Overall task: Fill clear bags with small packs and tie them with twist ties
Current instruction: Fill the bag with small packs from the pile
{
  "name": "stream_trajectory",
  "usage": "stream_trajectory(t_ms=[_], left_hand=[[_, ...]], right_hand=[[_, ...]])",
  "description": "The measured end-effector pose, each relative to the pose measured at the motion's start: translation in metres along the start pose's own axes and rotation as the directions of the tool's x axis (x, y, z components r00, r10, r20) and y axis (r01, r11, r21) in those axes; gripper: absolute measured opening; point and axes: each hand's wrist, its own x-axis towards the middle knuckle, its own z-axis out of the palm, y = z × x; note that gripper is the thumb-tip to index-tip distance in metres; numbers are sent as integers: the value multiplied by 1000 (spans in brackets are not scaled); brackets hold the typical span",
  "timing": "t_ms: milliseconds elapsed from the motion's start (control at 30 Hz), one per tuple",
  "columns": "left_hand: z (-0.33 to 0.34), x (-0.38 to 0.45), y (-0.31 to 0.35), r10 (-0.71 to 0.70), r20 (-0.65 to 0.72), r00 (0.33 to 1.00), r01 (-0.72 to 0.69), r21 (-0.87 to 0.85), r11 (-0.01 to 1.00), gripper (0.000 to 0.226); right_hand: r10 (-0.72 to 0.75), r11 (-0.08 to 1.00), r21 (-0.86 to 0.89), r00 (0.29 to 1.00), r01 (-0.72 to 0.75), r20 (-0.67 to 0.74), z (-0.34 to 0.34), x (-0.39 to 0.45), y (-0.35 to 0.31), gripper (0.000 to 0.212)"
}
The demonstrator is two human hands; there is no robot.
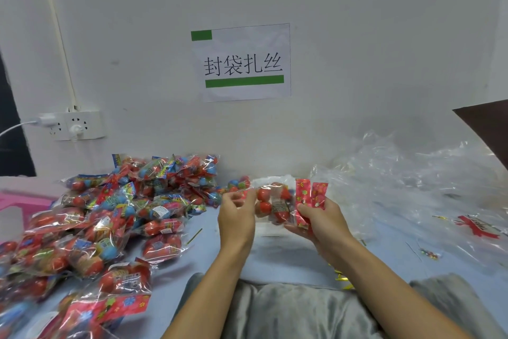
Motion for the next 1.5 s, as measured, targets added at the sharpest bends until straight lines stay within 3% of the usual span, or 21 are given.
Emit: stream_trajectory(t_ms=[67, 167, 267, 400, 500, 600, 767, 1033, 1233, 1500], left_hand=[[1, 2, -1, -148, 117, 982, 167, -169, 971, 38], [4, -2, 0, -205, 252, 946, 274, -284, 919, 40], [8, -3, 0, -161, 254, 954, 225, -250, 942, 42], [9, -7, 0, -62, 250, 966, 99, -137, 986, 44], [10, -10, -2, -42, 270, 962, 64, -71, 995, 40], [8, -9, -2, -90, 332, 939, 145, -145, 979, 44], [6, -8, -3, -122, 383, 916, 196, -160, 968, 56], [12, -6, -7, -35, 276, 961, 79, -149, 986, 44], [12, -6, -4, 29, 207, 978, -9, -99, 995, 40], [12, -11, -1, -44, 349, 936, 102, -148, 984, 41]], right_hand=[[42, 999, 15, 997, -43, 72, 2, -1, 0, 25], [70, 995, 50, 977, -81, 202, 4, -5, -1, 27], [78, 991, 78, 955, -105, 284, 3, -8, -6, 26], [93, 994, -89, 938, -67, 333, 4, -12, -7, 28], [62, 993, -112, 960, -33, 271, 6, -13, -4, 23], [36, 995, -97, 979, -16, 200, 3, -11, -2, 20], [10, 996, -93, 970, 12, 241, 2, -11, -3, 18], [5, 987, -156, 974, 32, 229, 4, -9, -3, 13], [29, 983, -182, 965, 20, 262, 5, -13, -5, 54], [-97, 950, -287, 990, 122, 100, 6, -13, -1, 34]])
